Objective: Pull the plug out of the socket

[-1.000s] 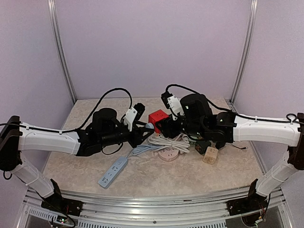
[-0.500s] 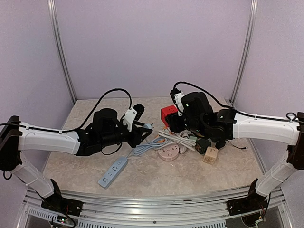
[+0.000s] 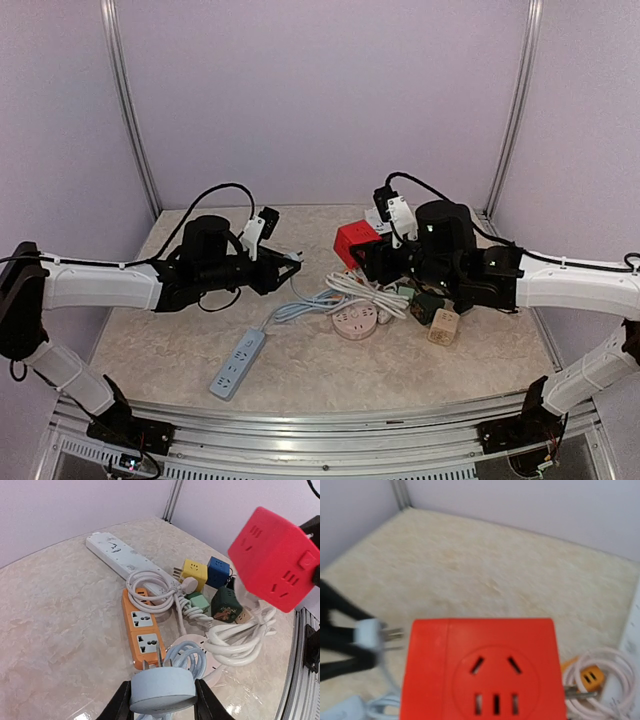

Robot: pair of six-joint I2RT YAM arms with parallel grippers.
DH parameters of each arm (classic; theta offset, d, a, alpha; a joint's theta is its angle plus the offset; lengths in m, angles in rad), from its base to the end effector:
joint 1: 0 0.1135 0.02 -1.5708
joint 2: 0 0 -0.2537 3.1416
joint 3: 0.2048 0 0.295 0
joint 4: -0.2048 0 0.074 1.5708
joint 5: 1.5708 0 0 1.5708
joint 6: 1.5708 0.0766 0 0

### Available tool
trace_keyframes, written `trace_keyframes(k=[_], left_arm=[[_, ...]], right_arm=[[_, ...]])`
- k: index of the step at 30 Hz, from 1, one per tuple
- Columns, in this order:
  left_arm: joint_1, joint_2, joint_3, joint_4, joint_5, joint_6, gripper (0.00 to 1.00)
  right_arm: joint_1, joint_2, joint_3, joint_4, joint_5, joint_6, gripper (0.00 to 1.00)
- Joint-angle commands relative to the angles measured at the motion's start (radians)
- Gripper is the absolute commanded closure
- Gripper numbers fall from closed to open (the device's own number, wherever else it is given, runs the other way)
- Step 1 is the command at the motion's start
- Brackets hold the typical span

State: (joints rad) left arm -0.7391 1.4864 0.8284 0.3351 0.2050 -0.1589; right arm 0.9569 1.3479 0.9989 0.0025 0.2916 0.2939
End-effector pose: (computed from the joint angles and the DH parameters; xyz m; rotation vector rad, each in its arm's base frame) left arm 0.2889 -0.2844 0.1899 0.7008 1.8395 -0.7953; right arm 0.2452 0.3098 0.2685 -0.4406 1.8922 0.5643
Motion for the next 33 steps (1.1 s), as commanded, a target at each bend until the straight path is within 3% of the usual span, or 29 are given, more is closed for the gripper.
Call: trace_keyframes(k=[1, 5, 9, 16, 24, 33], left_arm=[[0.071, 0.030, -0.021, -0.072, 0.046, -0.112, 0.96], [0.125, 0.060, -0.016, -0.091, 0.085, -0.163, 0.91], [0.158, 0.099, -0.019, -0.067, 0.139, -0.203, 0.79], [0.159, 0.114, -0.045, -0.013, 0.136, -0.209, 0.48], [0.159, 0.023, -0.158, 0.142, 0.163, -0.188, 0.06], [0.149, -0.171, -0.201, 0.134, 0.118, -0.109, 0.01]], right_arm=[[-0.010, -0.105, -0.050, 0.224, -0.090, -0.033, 1.00], [-0.010, -0.138, -0.086, 0.295, -0.140, -0.037, 1.00], [-0.009, -0.139, -0.102, 0.345, -0.209, -0.035, 1.00], [-0.010, -0.132, -0.108, 0.392, -0.276, -0.030, 1.00], [-0.010, -0.133, -0.106, 0.407, -0.267, -0.027, 1.00], [-0.010, -0.137, -0.111, 0.439, -0.287, -0.027, 1.00]])
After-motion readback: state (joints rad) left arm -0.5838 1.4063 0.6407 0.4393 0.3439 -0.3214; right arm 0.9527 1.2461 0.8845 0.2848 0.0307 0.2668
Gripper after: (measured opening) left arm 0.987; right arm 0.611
